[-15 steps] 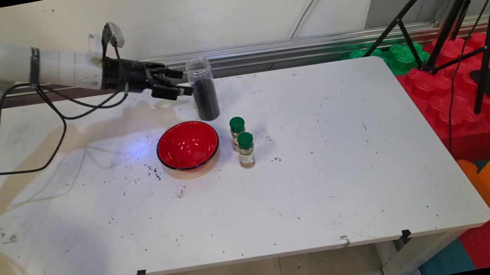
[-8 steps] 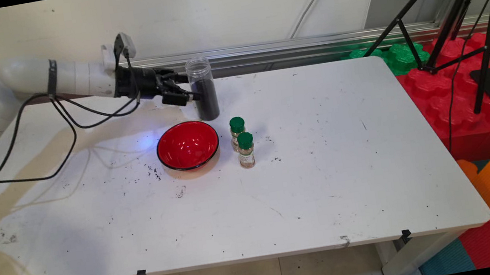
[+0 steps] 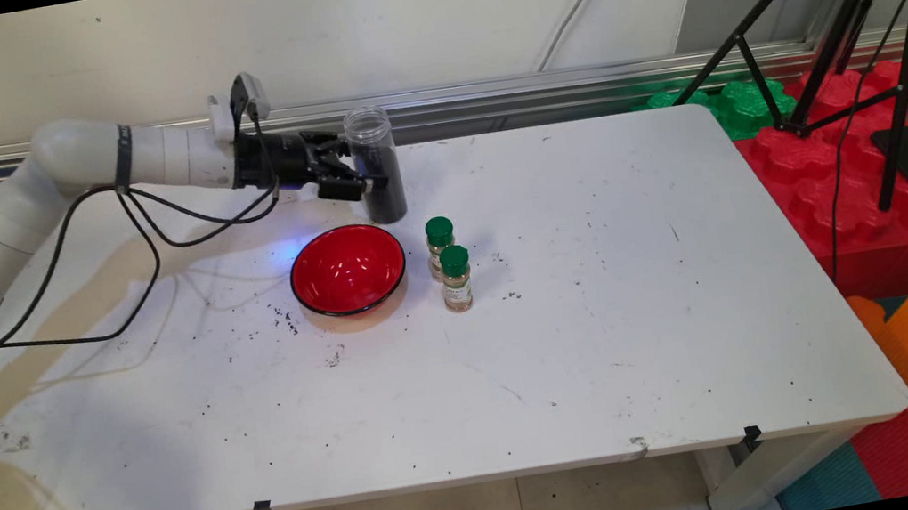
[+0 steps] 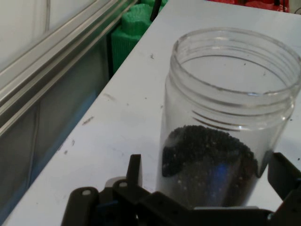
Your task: Pick up the black seasoning powder from the table, then pour the black seasoning powder in the red bowl
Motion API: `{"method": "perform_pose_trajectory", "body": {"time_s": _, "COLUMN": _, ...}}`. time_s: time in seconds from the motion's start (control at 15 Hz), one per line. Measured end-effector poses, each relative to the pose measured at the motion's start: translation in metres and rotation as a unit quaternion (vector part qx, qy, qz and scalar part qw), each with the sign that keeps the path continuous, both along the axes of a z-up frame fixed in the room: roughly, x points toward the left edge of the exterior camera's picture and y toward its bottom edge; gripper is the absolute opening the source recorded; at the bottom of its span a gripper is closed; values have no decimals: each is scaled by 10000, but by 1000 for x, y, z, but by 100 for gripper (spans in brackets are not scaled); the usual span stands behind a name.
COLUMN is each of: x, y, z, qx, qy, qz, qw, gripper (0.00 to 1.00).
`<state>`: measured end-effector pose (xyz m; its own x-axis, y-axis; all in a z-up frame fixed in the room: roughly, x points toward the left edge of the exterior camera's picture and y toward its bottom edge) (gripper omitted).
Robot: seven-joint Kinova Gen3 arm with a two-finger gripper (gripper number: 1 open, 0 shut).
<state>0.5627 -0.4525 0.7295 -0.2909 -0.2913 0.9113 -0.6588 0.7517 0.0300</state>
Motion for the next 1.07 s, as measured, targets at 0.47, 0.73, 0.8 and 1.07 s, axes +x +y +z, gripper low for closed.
{"method": "perform_pose_trajectory", "body": {"time_s": 0.47, "x": -4, "y": -7, "z": -8, "qx": -87, "qy": 43, "qz": -13, "qw": 10000, "gripper": 100}}
{"method": "perform_pose_trajectory", "body": {"time_s": 0.73, "x": -6, "y": -10, "z": -12, "qx": -124, "qy": 61, "qz": -20, "qw": 9999, "gripper": 0}}
{"method": "perform_pose_trajectory", "body": {"time_s": 0.8, "x": -6, "y": -11, "z": -13, "qx": -130, "qy": 66, "qz": -22, "qw": 9999, "gripper": 0}}
{"method": "perform_pose_trajectory", "body": {"time_s": 1.07, "x": -6, "y": -13, "z": -16, "qx": -149, "qy": 88, "qz": -21, "qw": 9998, "gripper": 0}}
